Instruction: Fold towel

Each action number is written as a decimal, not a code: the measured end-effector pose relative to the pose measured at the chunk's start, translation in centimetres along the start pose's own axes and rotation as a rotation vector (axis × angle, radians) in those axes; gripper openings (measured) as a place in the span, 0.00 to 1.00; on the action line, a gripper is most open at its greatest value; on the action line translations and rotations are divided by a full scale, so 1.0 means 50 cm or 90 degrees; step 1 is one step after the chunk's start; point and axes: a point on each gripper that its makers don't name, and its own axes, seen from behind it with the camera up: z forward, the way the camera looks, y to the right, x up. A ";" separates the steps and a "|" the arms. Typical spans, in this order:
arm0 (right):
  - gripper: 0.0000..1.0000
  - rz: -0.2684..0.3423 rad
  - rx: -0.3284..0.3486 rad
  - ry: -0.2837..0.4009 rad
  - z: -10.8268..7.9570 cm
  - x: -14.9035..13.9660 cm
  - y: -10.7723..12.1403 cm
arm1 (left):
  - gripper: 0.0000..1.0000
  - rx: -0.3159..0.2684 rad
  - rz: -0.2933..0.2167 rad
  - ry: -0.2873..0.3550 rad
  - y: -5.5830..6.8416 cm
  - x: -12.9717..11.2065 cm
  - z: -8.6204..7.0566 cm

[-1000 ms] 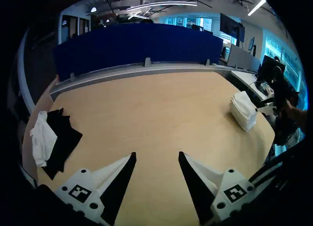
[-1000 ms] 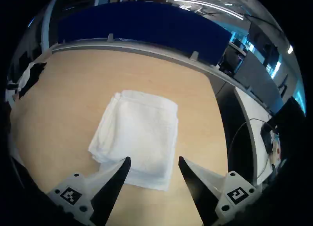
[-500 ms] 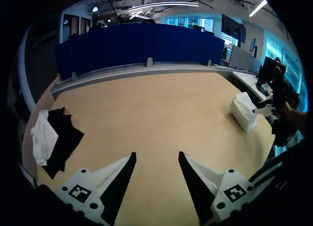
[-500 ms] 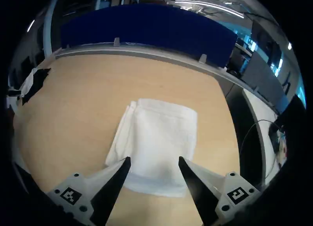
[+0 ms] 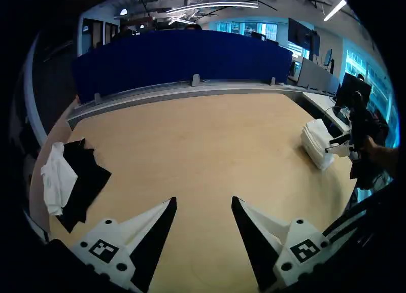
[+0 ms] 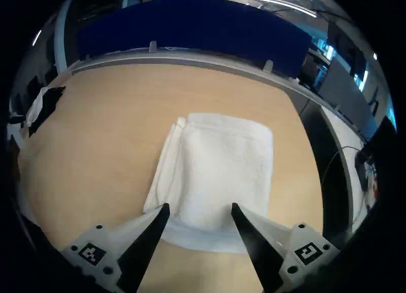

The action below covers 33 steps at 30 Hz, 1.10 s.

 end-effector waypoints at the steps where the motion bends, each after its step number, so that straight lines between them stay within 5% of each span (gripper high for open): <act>1: 0.95 0.000 0.001 -0.002 0.003 -0.005 -0.001 | 0.79 0.000 0.000 0.000 -0.001 0.000 0.000; 12: 0.95 -0.002 0.002 0.002 0.008 0.000 0.000 | 0.79 0.002 0.002 0.001 -0.004 0.002 0.004; 21: 0.95 -0.007 -0.009 0.059 -0.011 0.107 0.025 | 0.79 0.003 -0.001 0.001 -0.006 0.003 0.004; 33: 0.95 -0.002 -0.013 0.073 0.033 0.183 0.063 | 0.80 0.015 -0.007 0.001 -0.015 0.002 0.001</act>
